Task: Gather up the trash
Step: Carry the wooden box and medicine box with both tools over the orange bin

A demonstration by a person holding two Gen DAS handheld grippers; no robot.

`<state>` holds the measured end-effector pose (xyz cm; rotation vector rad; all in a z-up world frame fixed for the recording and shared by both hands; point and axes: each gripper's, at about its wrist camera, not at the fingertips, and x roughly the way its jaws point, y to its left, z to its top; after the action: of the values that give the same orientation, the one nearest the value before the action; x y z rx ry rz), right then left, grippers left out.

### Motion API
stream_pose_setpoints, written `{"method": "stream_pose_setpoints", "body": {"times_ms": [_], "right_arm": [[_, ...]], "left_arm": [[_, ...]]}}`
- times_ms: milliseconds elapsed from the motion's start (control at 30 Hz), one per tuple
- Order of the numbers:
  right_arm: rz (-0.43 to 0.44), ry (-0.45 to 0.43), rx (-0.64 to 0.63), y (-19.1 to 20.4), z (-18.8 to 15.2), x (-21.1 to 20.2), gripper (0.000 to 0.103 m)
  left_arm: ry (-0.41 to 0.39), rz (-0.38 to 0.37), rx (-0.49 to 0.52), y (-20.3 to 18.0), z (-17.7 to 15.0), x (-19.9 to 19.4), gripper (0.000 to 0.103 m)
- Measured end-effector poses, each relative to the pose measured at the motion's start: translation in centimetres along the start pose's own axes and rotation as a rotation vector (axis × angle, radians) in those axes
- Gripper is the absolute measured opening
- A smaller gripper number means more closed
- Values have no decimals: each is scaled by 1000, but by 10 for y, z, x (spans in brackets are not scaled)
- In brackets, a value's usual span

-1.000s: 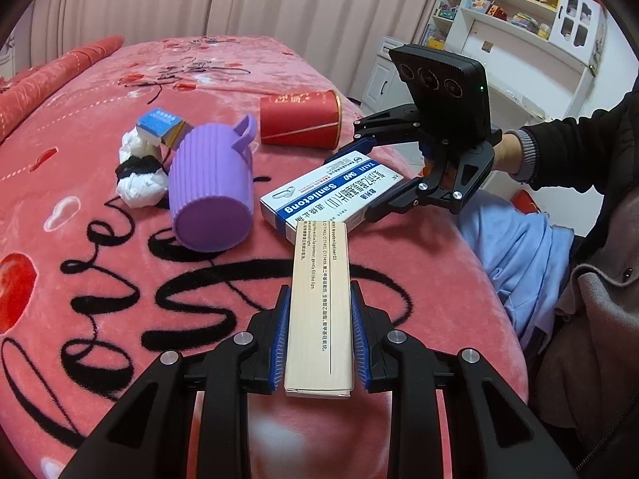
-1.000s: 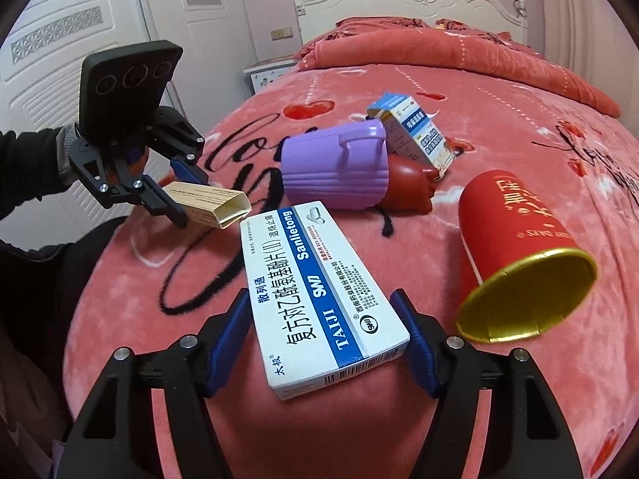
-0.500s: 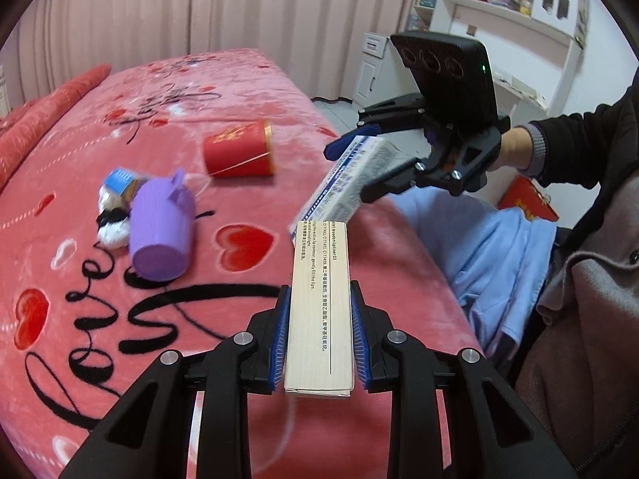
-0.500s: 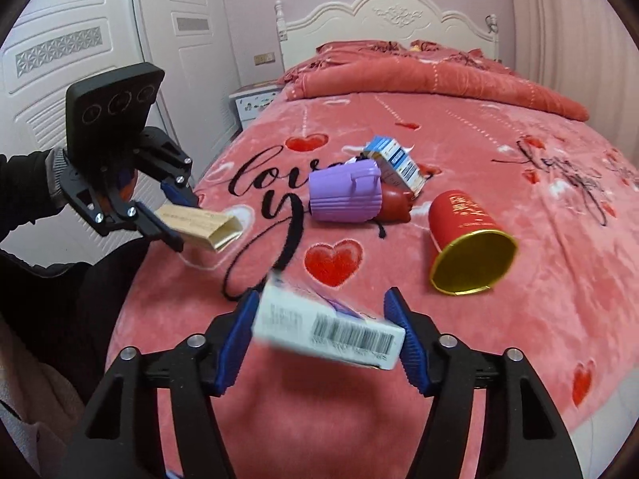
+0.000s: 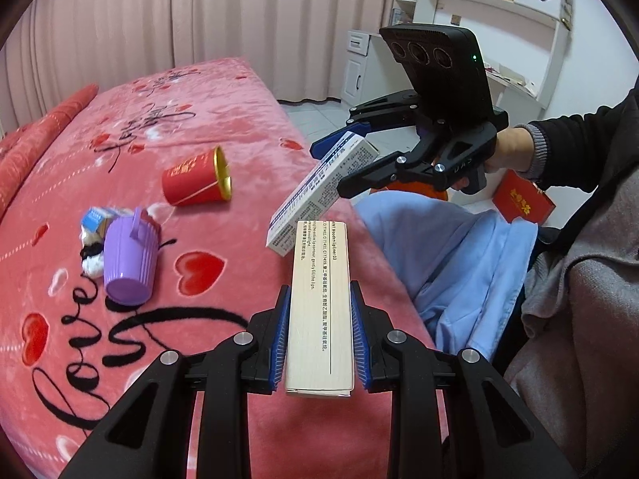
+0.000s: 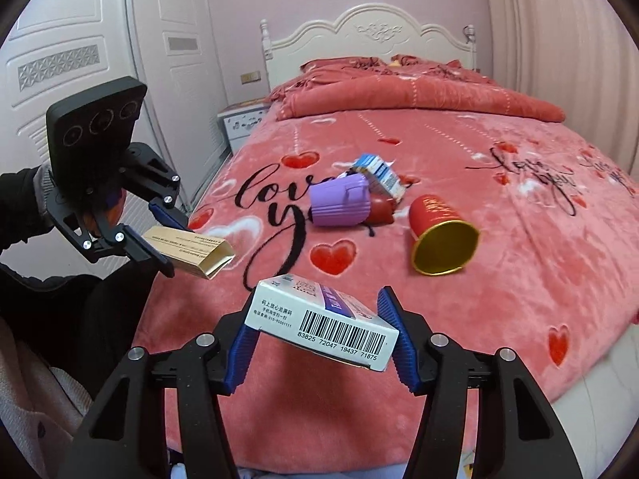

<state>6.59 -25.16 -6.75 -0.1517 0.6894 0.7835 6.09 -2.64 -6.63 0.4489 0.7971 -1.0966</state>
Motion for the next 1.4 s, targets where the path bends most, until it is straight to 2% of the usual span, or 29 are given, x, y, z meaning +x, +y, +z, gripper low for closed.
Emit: {"method": "stream_pose_setpoints", "body": {"times_ms": [333, 633, 1000, 1167, 1400], "right_arm": [[-96, -64, 28, -10, -15, -66, 58], [-235, -99, 121, -38, -61, -142, 58], [-426, -122, 324, -77, -150, -234, 58], [-502, -125, 426, -98, -198, -266, 58], [-568, -119, 555, -124, -256, -291, 58]], "left_arm": [[4, -33, 114, -30, 40, 18, 29], [7, -121, 243, -61, 93, 61, 29], [21, -285, 412, -123, 166, 141, 29], [33, -351, 447, -143, 189, 179, 29], [80, -424, 471, -173, 209, 235, 29]]}}
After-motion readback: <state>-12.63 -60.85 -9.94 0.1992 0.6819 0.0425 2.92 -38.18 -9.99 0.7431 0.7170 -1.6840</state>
